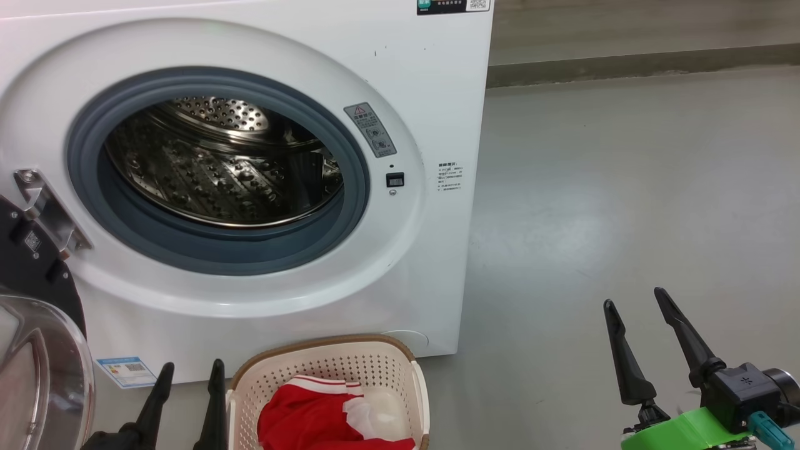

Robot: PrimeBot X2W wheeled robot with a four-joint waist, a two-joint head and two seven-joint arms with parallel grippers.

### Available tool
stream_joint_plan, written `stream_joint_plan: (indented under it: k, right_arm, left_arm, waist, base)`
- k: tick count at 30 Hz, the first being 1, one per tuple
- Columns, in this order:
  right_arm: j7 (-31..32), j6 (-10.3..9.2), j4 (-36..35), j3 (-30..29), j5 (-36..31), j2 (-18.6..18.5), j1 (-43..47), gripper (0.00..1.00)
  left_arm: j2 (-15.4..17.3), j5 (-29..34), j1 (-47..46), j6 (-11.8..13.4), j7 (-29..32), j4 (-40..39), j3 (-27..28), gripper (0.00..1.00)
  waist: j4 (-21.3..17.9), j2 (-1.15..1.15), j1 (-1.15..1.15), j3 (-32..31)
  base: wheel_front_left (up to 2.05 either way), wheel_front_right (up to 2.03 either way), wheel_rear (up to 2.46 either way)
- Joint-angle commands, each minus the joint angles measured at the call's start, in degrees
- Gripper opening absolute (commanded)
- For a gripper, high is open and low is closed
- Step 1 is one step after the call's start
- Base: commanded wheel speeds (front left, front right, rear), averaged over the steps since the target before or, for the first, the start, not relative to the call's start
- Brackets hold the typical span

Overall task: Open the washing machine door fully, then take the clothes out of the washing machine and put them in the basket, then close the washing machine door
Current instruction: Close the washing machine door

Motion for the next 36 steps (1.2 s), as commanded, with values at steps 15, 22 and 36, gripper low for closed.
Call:
stream_joint_plan:
  k: [15, 22, 36]
  right_arm:
    - [-0.4, 0.36, -1.6, 0.8, 0.2, -0.5, -0.9, 1.00]
    - [-0.4, 0.36, -1.4, 0.9, 0.3, -0.5, -1.2, 1.00]
    - [-0.4, 0.36, -1.4, 1.0, 0.5, -0.5, -1.4, 1.00]
  left_arm:
    - [1.6, 0.7, -0.8, 0.8, -1.9, -4.3, -0.3, 1.00]
    - [2.0, 0.6, -0.6, 1.0, -2.2, -4.9, -0.4, 1.00]
    - [2.5, 0.8, -0.9, 1.9, -2.4, -4.5, -1.0, 1.00]
  waist:
    - [0.4, 0.00, 0.00, 0.8]
    - [0.4, 0.00, 0.00, 1.3]
    - [0.7, 0.00, 0.00, 1.6]
  base:
    - [-1.10, 1.10, 0.00]
    - [-1.08, 1.08, 0.00]
    - [-0.09, 0.09, 0.00]
